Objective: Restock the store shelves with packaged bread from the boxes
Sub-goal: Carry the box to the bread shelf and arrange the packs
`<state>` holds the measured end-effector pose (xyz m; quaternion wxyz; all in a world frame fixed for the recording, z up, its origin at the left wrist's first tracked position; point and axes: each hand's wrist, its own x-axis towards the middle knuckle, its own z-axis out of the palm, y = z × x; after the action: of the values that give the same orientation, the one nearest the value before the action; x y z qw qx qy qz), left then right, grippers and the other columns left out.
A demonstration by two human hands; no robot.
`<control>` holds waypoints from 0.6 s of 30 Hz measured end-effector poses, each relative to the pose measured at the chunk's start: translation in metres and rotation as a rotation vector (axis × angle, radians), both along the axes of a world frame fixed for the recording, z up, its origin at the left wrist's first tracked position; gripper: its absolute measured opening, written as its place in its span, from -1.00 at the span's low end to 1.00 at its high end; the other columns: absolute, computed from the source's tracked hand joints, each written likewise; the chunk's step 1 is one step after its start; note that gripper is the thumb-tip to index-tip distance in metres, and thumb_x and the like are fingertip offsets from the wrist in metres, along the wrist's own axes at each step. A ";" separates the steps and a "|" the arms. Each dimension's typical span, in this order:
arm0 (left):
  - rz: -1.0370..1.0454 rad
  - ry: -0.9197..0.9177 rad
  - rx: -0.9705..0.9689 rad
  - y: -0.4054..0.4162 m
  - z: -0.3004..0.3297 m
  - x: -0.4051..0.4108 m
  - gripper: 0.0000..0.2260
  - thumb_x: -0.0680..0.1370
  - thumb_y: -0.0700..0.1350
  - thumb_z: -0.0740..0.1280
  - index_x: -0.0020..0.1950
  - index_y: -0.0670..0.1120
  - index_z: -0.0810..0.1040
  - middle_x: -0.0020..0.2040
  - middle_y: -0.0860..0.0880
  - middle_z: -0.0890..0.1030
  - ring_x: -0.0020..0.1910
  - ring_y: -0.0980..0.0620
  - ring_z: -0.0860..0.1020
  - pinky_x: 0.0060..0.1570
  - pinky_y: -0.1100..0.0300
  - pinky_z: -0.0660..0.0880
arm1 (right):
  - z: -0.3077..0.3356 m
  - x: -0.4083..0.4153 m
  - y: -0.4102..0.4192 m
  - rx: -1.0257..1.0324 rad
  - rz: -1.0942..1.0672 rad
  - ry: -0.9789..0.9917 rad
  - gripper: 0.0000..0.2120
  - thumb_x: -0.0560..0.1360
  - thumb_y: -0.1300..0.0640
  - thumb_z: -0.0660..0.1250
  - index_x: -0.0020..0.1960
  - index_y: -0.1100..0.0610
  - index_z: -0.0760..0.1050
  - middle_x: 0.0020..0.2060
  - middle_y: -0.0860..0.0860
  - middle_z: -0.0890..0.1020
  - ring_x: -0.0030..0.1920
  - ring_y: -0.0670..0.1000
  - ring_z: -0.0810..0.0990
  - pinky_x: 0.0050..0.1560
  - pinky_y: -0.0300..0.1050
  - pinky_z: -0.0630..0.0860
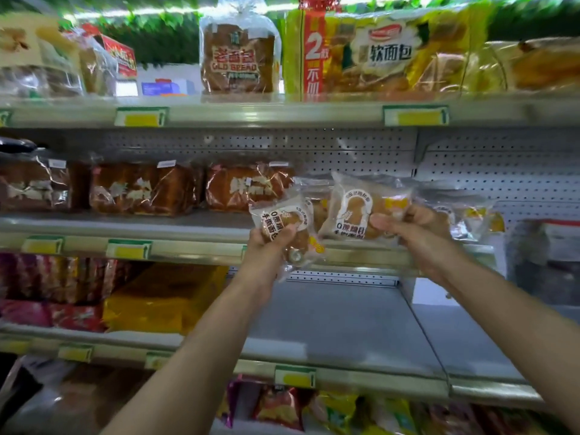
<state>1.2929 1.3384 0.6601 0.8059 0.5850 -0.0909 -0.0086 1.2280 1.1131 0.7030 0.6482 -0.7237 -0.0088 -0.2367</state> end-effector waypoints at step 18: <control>-0.009 -0.177 0.189 -0.008 0.018 0.019 -0.62 0.47 -0.08 0.49 0.26 -0.01 0.52 0.07 0.00 0.70 0.09 0.01 0.66 0.25 -0.06 0.48 | 0.005 0.030 -0.043 -1.029 -0.517 -0.155 -0.03 0.28 -0.07 0.57 0.53 -0.07 0.11 0.46 0.04 0.22 0.44 0.10 0.18 0.36 0.12 0.24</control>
<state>1.3115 1.3303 0.6780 0.7359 0.6564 -0.1631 0.0308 1.2584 1.0699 0.7083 0.1318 -0.9048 0.0067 -0.4050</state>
